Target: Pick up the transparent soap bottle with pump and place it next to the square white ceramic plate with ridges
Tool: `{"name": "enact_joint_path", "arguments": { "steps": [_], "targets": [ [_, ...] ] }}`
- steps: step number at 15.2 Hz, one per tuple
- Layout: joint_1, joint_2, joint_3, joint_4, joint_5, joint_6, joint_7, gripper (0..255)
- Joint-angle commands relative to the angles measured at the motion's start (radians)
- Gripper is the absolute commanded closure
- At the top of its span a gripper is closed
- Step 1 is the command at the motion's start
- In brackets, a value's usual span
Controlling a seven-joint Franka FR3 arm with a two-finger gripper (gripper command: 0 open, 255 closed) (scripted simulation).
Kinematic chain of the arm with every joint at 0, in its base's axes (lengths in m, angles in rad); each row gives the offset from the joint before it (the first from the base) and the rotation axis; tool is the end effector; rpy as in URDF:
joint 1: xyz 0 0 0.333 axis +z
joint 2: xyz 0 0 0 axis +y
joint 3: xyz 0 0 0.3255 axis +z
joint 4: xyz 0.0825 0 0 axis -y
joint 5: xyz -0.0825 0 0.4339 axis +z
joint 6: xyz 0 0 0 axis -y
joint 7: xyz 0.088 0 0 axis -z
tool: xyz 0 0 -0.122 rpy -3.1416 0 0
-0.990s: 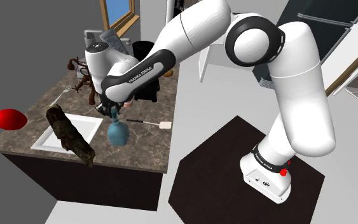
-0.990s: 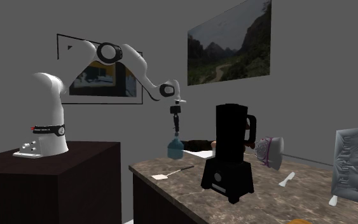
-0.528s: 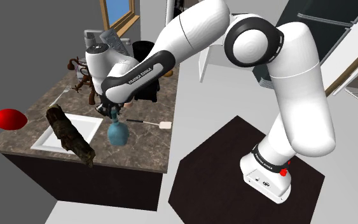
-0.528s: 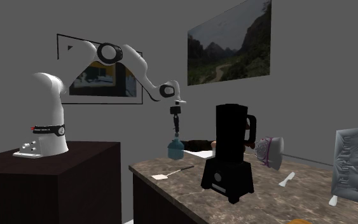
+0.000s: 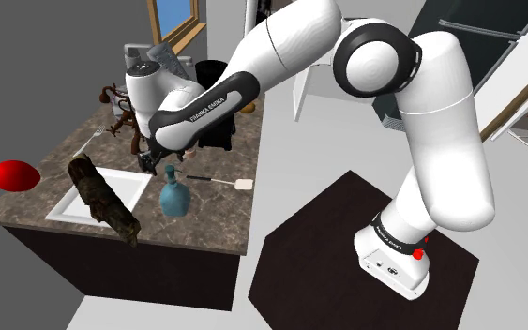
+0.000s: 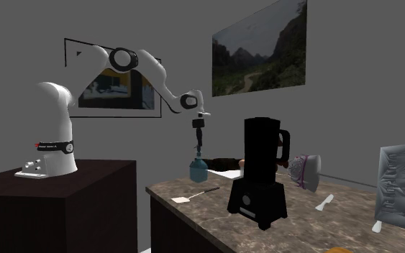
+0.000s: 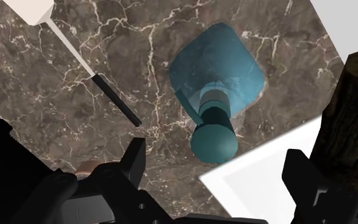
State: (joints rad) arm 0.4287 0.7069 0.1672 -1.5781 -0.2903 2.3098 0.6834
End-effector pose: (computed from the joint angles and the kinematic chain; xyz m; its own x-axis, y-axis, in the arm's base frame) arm 0.6325 0.4010 0.1913 0.9933 0.0659 0.0953 0.0596 -0.9959 0.0678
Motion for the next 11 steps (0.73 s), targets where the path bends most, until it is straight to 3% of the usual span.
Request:
{"name": "enact_joint_path", "arguments": {
  "steps": [1,3,11],
  "targets": [
    [-0.001,-0.033,0.007,-0.001,0.008,-0.031,-0.004,0],
    [-0.002,-0.071,0.014,-0.001,0.017,-0.069,-0.009,0],
    [-0.002,-0.071,0.014,-0.001,0.017,-0.069,-0.009,0]
  ]
}}
